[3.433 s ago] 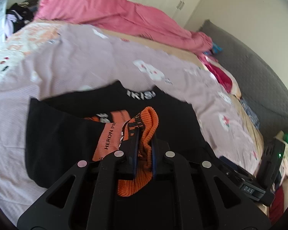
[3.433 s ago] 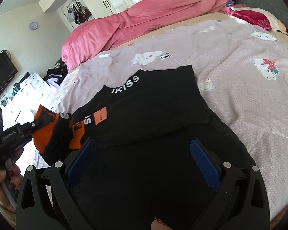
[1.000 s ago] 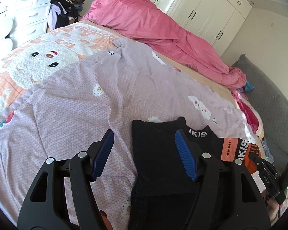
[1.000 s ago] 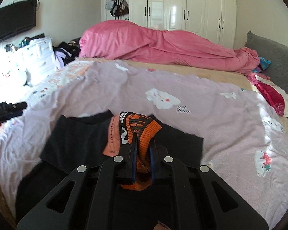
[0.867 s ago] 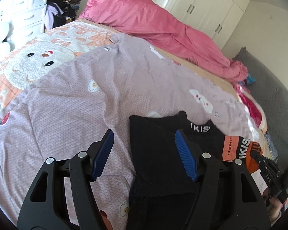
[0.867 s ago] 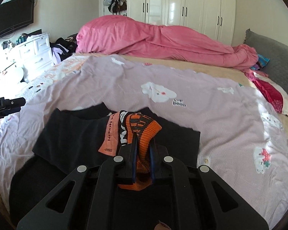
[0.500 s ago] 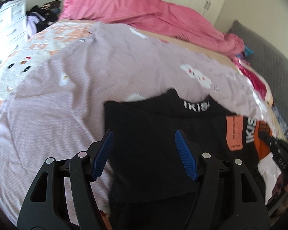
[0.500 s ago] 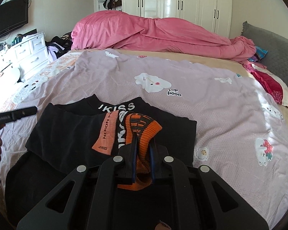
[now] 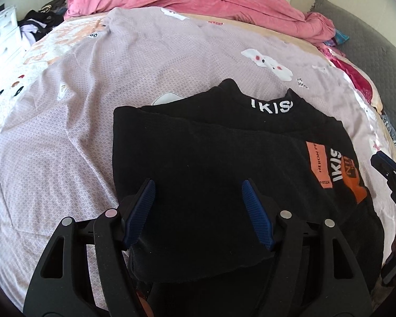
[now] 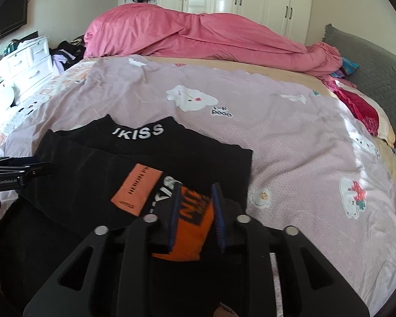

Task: Fold small clothes
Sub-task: 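Lower the cuff onto the shirt body and open the right gripper, then move both grippers back over the shirt toward its hem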

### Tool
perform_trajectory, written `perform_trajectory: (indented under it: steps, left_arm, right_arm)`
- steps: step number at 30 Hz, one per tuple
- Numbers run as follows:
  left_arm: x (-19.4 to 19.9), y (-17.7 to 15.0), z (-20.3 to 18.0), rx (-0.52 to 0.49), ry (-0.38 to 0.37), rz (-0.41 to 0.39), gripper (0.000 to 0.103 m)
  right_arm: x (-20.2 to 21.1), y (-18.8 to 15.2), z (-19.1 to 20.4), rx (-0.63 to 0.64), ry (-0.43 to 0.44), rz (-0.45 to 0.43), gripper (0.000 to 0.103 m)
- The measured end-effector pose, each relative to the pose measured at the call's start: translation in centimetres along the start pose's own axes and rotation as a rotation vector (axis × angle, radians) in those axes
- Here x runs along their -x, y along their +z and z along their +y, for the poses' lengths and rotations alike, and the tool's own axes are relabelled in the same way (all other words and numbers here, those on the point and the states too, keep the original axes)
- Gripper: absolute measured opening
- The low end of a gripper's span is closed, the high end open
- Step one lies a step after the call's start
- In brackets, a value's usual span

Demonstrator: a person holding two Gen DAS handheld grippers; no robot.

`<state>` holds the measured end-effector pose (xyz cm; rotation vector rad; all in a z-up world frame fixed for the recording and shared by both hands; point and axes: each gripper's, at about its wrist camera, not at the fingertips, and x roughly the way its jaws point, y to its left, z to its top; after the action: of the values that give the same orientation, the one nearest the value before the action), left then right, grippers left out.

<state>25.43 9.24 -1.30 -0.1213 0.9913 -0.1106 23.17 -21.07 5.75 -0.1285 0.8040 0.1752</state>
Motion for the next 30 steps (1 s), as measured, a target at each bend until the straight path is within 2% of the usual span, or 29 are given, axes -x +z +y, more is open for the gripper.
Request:
perform_trajectory:
  steps: [5, 16, 19, 23, 30]
  left_arm:
    - [-0.5, -0.2, 0.0, 0.006, 0.002, 0.021, 0.061]
    - [-1.1, -0.6, -0.6, -0.029, 0.033, 0.043, 0.062]
    - [-1.1, -0.7, -0.5, -0.032, 0.035, 0.044, 0.062]
    - [-1.1, -0.7, -0.2, -0.021, 0.019, 0.046, 0.062]
    - [-1.0, -0.7, 0.1, -0.002, -0.002, 0.050, 0.062]
  right_arm:
    - [-0.6, -0.4, -0.5, -0.036, 0.012, 0.023, 0.031]
    - [-2.2, -0.5, 4.5, 0.044, 0.147, 0.071, 0.037]
    - [-2.9, -0.9, 5.3, 0.075, 0.156, 0.093, 0.037]
    - [-4.8, -2.4, 4.3, 0.080, 0.094, 0.191, 0.041]
    - [-4.6, -3.7, 1.8, -0.027, 0.180, 0.182, 0.042]
